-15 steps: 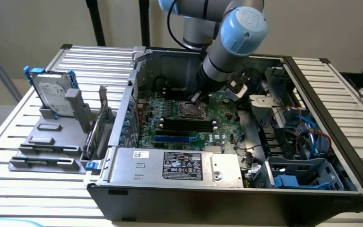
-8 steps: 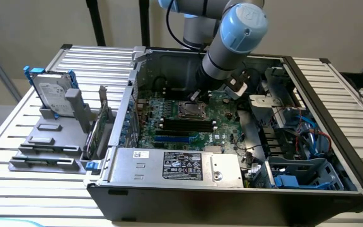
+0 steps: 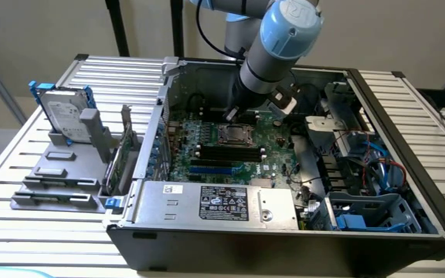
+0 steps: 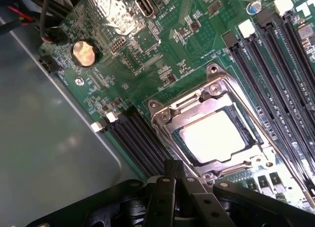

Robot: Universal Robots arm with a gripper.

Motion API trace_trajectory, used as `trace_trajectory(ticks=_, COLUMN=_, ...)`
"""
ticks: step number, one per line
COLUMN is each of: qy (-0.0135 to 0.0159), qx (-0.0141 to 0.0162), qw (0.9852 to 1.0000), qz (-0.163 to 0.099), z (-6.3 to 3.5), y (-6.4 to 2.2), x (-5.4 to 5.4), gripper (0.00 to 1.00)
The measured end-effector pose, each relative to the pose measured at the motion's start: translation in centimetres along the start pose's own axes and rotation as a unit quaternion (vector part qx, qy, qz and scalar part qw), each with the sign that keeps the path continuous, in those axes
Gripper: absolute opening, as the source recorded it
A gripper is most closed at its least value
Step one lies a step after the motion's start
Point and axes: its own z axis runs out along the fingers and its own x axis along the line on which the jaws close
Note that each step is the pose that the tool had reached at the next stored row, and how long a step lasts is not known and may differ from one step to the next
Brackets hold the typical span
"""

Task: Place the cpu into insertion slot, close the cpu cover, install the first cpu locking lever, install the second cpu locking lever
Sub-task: 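Install the first cpu locking lever, then install the second cpu locking lever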

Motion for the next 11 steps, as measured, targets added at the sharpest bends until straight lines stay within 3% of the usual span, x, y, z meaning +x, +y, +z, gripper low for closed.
trace_trajectory(ticks=11, qy=0.0005, qx=0.0004, qw=1.0000, qz=0.000, z=0.00, y=0.00, x=0.00, gripper=0.11)
